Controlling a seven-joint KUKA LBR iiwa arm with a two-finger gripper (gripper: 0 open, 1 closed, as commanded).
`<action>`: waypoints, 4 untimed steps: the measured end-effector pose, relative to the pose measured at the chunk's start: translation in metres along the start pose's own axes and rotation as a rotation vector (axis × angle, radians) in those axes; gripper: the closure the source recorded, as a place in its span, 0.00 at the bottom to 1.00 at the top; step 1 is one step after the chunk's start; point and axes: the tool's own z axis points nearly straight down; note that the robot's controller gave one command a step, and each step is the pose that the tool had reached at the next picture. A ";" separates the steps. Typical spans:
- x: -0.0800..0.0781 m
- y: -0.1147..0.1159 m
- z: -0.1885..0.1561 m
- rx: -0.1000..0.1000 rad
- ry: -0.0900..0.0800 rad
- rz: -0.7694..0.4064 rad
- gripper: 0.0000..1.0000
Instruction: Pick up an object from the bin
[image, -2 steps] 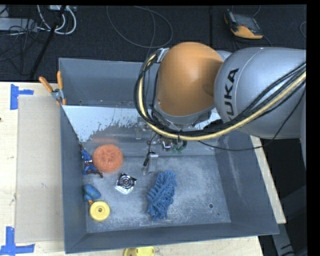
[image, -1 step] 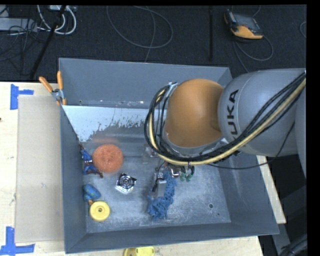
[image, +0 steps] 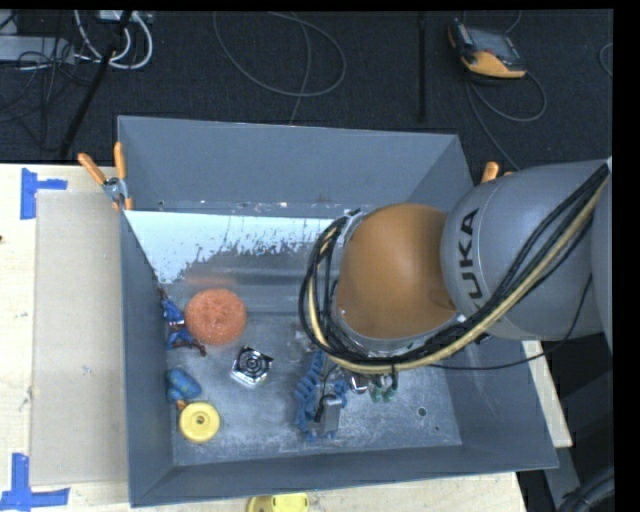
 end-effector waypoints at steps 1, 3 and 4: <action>-0.017 -0.012 0.014 -0.001 -0.004 0.056 0.00; -0.005 -0.055 0.089 -0.001 -0.001 -0.017 1.00; -0.005 -0.055 0.089 -0.001 -0.001 -0.015 1.00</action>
Offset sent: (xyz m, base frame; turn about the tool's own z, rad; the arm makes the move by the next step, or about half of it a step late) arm 0.0103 -0.0419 -0.0814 -0.0995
